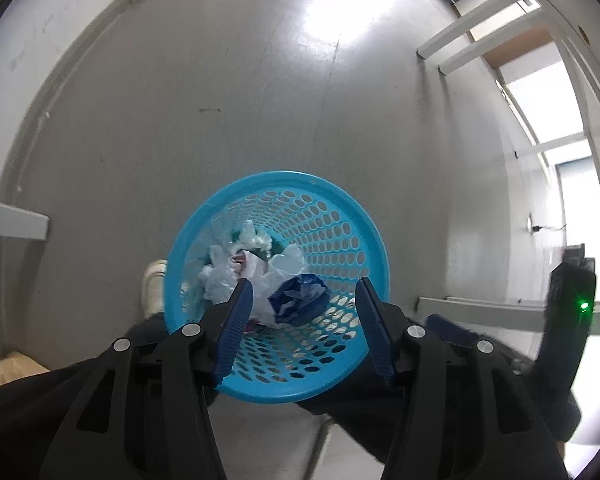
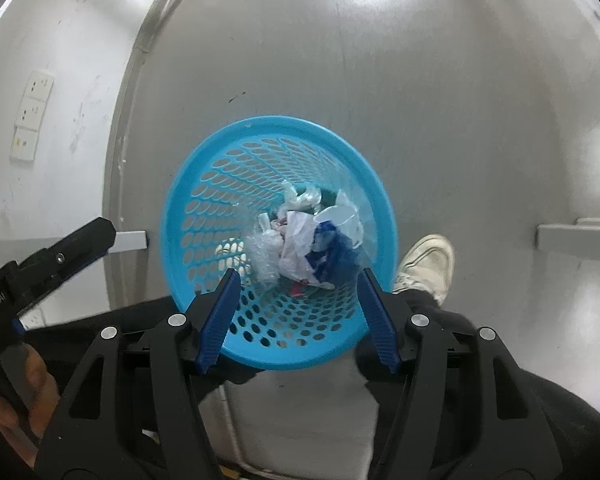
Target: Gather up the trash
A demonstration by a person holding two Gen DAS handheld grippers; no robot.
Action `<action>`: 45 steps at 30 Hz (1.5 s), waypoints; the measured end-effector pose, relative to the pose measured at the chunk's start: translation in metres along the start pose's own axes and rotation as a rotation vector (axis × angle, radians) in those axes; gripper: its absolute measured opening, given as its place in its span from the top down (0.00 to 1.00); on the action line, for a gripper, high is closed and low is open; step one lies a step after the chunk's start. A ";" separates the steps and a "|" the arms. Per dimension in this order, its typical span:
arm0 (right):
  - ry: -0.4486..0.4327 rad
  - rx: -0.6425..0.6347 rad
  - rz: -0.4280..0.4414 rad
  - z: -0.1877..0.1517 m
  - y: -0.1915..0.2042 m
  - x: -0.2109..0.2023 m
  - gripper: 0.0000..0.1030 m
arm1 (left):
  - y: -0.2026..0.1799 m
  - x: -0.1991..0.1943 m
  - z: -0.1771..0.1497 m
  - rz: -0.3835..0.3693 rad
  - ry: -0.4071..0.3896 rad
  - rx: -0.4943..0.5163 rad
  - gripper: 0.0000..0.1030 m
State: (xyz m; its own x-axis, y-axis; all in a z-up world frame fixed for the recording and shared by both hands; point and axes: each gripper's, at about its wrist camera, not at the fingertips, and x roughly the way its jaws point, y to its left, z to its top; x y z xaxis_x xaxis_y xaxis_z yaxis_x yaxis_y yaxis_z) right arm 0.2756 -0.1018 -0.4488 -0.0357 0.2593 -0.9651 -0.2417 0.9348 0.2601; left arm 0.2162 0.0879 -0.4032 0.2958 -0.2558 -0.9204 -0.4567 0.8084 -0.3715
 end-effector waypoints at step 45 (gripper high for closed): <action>-0.352 -0.268 0.000 -0.182 0.036 -0.184 0.08 | -0.019 -0.158 -0.152 0.080 -0.209 0.329 0.06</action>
State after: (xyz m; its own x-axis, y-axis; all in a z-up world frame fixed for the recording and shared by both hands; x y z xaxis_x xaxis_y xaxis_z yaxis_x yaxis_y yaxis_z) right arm 0.0971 -0.1597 -0.2669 0.2854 0.3695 -0.8843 -0.4867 0.8508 0.1984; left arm 0.0508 0.0322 -0.2690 0.4497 -0.0990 -0.8877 -0.2022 0.9568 -0.2091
